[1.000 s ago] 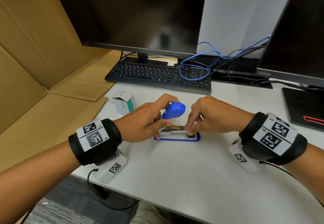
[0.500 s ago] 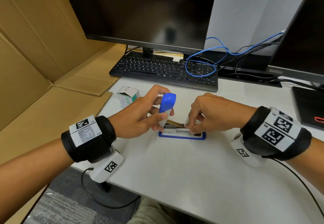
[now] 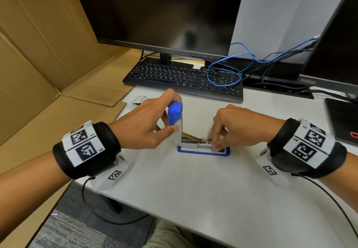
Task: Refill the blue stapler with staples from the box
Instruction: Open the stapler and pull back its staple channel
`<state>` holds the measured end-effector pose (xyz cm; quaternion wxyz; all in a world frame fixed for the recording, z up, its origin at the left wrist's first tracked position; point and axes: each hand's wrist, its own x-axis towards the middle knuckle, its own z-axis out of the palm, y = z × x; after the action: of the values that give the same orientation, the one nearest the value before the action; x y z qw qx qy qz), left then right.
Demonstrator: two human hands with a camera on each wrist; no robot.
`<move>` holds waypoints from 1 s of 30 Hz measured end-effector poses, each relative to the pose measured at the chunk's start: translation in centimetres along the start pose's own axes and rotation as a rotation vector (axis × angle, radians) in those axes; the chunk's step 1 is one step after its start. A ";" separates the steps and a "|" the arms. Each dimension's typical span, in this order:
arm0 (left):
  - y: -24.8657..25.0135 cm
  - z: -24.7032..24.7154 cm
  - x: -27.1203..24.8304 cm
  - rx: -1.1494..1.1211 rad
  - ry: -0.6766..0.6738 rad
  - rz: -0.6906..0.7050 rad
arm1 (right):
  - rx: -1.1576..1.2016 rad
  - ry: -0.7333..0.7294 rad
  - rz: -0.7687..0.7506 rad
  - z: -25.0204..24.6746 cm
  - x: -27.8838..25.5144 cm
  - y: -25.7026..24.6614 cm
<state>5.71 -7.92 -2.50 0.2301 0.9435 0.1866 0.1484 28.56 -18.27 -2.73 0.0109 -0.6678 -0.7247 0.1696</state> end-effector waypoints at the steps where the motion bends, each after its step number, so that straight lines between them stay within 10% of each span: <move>1: 0.0 0.0 0.0 0.015 -0.015 0.003 | 0.000 -0.003 0.000 0.0 0.0 -0.1; 16: -0.5 -2.2 -0.9 0.545 -0.090 0.069 | -0.061 0.003 0.006 0.1 0.0 -0.5; 30: -1.6 0.0 -1.1 0.693 -0.371 -0.205 | -0.044 0.007 0.007 0.1 0.1 -0.2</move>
<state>4.27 -7.03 -3.53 -0.0581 0.9525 0.2738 -0.1197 28.31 -18.19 -2.79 -0.0019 -0.6710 -0.7258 0.1512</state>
